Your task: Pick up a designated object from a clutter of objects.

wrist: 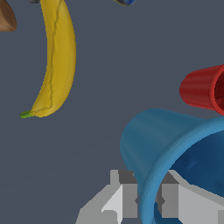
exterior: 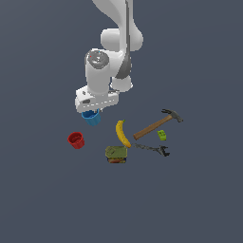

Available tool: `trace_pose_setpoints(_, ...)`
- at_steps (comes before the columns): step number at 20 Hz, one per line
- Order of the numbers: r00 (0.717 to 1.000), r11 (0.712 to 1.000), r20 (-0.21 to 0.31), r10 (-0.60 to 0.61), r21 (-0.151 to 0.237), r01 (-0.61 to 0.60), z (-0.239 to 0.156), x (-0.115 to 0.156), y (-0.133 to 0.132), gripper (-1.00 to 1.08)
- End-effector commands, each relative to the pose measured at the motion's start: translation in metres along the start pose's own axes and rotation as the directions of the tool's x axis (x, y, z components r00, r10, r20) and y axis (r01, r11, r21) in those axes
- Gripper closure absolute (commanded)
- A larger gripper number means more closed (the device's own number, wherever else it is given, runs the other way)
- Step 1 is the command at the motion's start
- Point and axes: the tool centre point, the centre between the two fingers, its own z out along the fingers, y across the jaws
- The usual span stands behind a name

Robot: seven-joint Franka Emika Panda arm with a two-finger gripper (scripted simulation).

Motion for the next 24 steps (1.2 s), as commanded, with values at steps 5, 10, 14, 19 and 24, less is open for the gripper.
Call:
trace_pose_setpoints(5, 1.000, 1.000, -0.002, -0.001, -0.001, 0.001, -0.060, 0.016, -0.031, 1.08)
trace_pose_setpoints(10, 1.000, 1.000, -0.002, -0.002, 0.000, 0.002, -0.107, 0.029, -0.055, 1.08)
trace_pose_setpoints(14, 1.000, 1.000, -0.003, -0.002, 0.001, 0.002, -0.145, 0.040, -0.075, 1.08)
trace_pose_setpoints(19, 1.000, 1.000, -0.003, -0.003, 0.001, 0.003, -0.194, 0.055, -0.100, 1.08)
trace_pose_setpoints(24, 1.000, 1.000, -0.003, -0.003, 0.001, 0.003, -0.240, 0.069, -0.122, 1.08)
